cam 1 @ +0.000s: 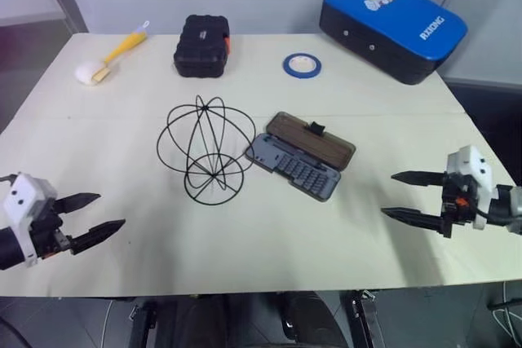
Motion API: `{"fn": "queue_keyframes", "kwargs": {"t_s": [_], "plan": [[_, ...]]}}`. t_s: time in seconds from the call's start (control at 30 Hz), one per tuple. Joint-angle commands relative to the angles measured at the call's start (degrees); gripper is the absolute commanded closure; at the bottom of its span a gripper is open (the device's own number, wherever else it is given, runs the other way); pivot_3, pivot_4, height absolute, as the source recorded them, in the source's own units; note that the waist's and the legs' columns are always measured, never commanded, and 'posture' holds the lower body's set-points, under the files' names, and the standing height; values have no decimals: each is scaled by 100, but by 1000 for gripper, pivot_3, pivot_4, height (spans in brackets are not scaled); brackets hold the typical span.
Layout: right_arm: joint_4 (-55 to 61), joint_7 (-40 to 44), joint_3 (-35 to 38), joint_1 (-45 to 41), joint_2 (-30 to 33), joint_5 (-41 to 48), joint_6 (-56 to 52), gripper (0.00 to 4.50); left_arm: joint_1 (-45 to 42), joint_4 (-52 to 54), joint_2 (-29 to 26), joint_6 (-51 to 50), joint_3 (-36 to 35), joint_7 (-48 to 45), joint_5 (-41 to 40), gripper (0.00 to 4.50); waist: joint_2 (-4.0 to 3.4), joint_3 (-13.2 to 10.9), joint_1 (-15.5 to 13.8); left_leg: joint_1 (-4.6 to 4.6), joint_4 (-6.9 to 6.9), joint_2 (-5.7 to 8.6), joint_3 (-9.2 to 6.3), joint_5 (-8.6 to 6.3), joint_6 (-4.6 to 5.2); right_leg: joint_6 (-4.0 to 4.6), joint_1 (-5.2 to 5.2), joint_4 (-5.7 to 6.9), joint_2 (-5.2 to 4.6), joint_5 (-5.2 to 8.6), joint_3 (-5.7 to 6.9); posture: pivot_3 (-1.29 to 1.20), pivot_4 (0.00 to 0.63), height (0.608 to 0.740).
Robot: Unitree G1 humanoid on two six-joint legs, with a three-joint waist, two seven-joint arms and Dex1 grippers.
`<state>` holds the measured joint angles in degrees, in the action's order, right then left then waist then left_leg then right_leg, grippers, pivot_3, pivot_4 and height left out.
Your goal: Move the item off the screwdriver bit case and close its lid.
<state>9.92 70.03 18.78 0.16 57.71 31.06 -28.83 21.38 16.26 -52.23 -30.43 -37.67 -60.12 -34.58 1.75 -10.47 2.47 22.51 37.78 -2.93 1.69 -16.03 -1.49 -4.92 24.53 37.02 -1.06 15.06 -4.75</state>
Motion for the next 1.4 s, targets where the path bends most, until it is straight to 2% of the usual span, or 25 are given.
{"fn": "queue_keyframes", "kwargs": {"t_s": [0.03, 0.33, 0.47, 0.6, 0.7, 0.83, 1.03, 1.13, 1.33, 1.37, 1.4], "plan": [[6, -106, 12, -147, -21, -49, 107, 0, 55, 227, 71, 10, -233, 111, 2, 35, 0, -1, 4, 0, 0, 0, 1, 0, 0, 0, 0, 0, 0, 0, -1, 0, 150, 737], [40, -307, -67, -196, -36, -233, 167, 0, -130, 234, 252, 2, -143, 491, 97, 35, 0, -1, 5, 0, 1, 1, 2, 0, 0, 0, -1, 2, 3, 0, -1, 0, 150, 737], [22, -555, -135, -336, -91, -179, -119, 0, -253, 312, 271, -100, -28, 542, 10, 35, -1, -1, 6, -1, 1, 1, 2, 0, 0, -1, -1, 4, 3, -1, -1, 0, 150, 737], [885, -580, 36, -407, -106, 653, -857, 0, -940, 711, 302, -637, -41, 806, -794, 35, 0, -2, -13, 0, 3, 1, 0, 0, 0, -1, -2, 8, 4, -1, -1, 0, 150, 737], [1771, -729, 288, -635, -62, 1854, -1643, 0, -1678, 843, 221, -829, 281, 969, -1061, 35, -1, -3, -12, 1, 6, 0, -5, 0, 0, -5, -4, 11, 7, -3, 0, 0, 150, 737], [2003, -1149, 516, -1213, -29, 3029, -2297, 0, -2352, 587, 116, -847, 822, 951, -954, 35, -1, -3, 11, -1, 8, 0, -8, 0, 0, -7, -9, 10, 13, -3, -1, 0, 150, 737], [2144, -1764, 411, -1744, -46, 3514, -2528, 0, -2999, -100, 86, -374, 1748, 605, -364, 35, -1, -3, -2, 0, 8, -1, -9, 1, 1, -5, -8, 10, 17, -3, -1, 0, 150, 737], [2218, -1975, 358, -1833, -68, 3607, -2547, 0, -3126, -310, 118, -132, 2082, 373, -142, 937, 0, -3, -4, 3, 8, -1, -8, 1, 1, -5, -8, 9, 16, -3, -1, 0, 150, 737], [2344, -2325, 325, -1865, -96, 3810, -2534, 0, -3504, -693, 371, 231, 2542, 295, 180, 4107, 0, -3, -9, 5, 8, -1, -9, 1, 1, -6, -7, 10, 16, -3, -1, 0, 150, 737], [2359, -2364, 326, -1860, -92, 3834, -2529, 0, -3543, -733, 399, 259, 2565, 293, 206, 4443, 0, -3, -10, 6, 9, -1, -9, 1, 1, -7, -7, 10, 16, -3, -1, 0, 150, 737], [2367, -2397, 333, -1855, -86, 3867, -2530, 0, -3556, -756, 414, 284, 2562, 276, 224, 4443, 0, -3, -11, 6, 9, -1, -9, 1, 1, -7, -7, 11, 16, -4, -1, 0, 150, 737]]}}
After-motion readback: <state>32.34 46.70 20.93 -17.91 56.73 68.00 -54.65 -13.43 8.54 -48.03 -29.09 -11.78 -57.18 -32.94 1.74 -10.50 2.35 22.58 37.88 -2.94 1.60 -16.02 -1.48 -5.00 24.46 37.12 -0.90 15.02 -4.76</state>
